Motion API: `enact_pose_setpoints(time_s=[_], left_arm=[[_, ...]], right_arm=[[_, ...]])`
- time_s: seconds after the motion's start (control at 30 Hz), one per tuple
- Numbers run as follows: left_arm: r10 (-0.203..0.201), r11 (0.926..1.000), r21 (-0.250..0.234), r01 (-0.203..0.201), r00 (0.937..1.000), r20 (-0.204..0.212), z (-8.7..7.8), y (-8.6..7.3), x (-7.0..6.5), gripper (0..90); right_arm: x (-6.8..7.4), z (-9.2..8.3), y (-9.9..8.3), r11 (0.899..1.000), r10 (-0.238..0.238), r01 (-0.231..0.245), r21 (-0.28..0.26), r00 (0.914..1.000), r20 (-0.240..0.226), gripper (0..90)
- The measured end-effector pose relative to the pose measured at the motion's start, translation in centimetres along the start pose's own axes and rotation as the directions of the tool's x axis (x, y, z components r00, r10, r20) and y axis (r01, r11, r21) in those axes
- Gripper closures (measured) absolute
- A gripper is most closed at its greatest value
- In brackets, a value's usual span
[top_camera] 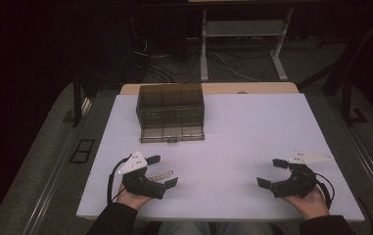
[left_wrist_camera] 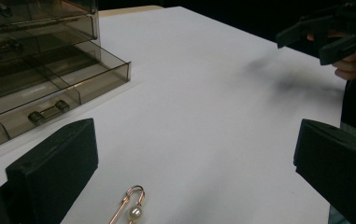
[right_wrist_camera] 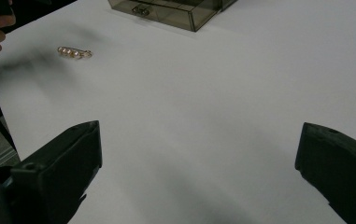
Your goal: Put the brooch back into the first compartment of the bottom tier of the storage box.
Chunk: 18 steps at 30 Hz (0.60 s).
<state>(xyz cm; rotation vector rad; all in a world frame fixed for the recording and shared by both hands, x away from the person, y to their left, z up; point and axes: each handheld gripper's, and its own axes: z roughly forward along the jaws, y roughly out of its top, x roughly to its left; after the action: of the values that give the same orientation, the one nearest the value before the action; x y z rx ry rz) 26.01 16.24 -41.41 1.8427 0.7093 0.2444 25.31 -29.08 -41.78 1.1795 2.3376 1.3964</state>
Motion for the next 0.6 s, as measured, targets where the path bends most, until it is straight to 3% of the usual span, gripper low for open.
enact_pose_setpoints(time_s=[0.6], left_arm=[[0.034, 0.9937, 0.106, -0.036, 0.9991, 0.026, -0.2, 1.7, 0.3, 0.0]], right_arm=[[0.1, -0.1, -0.1, 1.0, -0.005, 0.004, 0.008, 1.0, 0.004, 0.2]])
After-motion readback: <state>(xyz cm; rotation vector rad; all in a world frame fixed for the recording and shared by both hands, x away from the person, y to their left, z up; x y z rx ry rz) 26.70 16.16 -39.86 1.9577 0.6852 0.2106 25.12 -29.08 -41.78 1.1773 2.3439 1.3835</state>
